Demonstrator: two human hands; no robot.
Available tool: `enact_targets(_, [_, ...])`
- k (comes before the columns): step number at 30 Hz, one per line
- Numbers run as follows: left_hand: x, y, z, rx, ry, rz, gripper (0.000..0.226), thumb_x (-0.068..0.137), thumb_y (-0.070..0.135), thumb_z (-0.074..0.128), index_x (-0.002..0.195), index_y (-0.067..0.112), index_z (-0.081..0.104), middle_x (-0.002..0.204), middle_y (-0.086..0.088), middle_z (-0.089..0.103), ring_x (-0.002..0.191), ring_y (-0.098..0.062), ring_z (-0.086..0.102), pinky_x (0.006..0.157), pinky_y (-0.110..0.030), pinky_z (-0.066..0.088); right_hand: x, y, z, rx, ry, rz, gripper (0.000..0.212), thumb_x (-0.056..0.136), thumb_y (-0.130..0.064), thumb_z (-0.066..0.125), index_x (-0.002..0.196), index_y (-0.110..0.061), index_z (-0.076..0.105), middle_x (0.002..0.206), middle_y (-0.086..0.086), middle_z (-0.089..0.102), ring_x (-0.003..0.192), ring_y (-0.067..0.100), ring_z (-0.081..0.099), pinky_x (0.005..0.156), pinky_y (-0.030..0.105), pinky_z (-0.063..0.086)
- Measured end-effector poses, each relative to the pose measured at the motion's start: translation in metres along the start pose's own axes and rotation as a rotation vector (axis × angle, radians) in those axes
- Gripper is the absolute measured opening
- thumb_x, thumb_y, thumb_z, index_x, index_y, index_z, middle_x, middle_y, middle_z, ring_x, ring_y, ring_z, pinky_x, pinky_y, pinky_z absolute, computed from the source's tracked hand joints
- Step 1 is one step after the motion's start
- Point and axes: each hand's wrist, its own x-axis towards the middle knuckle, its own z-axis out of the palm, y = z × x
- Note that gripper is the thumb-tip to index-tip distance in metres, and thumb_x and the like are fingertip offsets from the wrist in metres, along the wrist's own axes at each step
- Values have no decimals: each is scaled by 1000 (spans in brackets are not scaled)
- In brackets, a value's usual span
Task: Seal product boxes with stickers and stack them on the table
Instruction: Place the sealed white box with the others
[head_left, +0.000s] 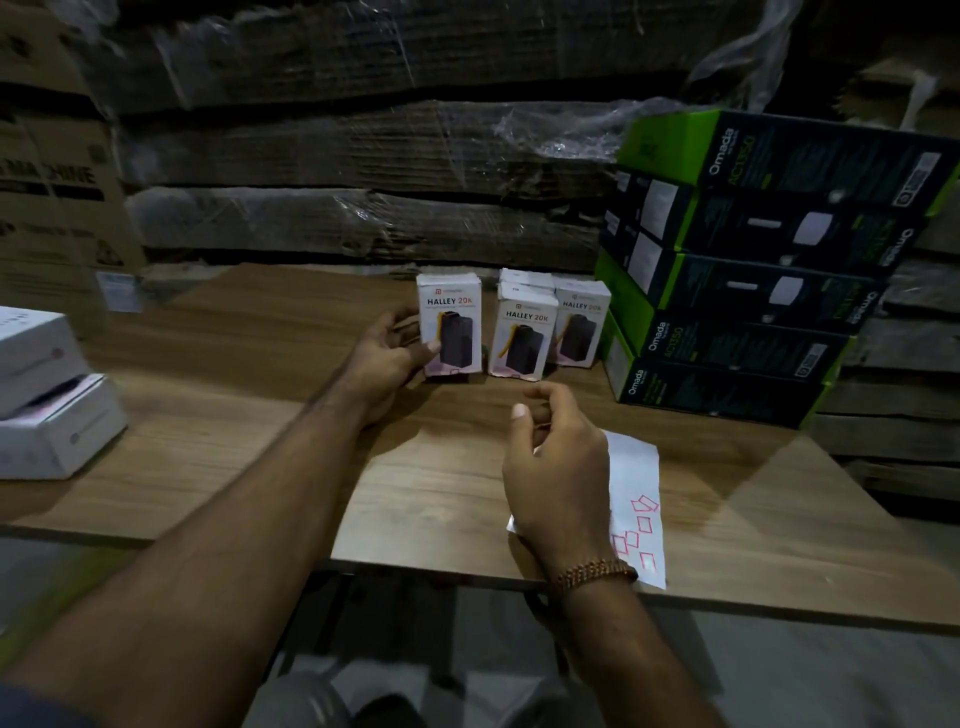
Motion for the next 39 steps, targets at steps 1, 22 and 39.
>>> enact_targets(1, [0, -1, 0, -1, -1, 4, 62, 95, -5, 72, 148, 22, 54, 133, -1, 72, 121, -20, 70, 85, -34, 63, 0, -1, -1, 0, 6, 3, 20, 105, -29, 58, 124, -25, 64, 100, -10, 70, 93, 10, 65, 79, 43, 61])
enact_targets(22, [8, -7, 5, 57, 27, 99, 60, 96, -6, 69, 149, 15, 52, 134, -4, 70, 115, -9, 70, 89, -30, 64, 106, 20, 22, 216, -105, 620, 15, 96, -30, 64, 89, -19, 72, 92, 6, 77, 85, 26, 72, 85, 45, 63])
enact_targets(39, [2, -4, 5, 66, 33, 109, 71, 92, 1, 78, 155, 20, 51, 140, -4, 69, 125, -14, 67, 103, -46, 60, 75, -2, -23, 41, -512, 399, 52, 106, -64, 42, 110, -18, 67, 113, 8, 73, 108, 25, 69, 99, 49, 55])
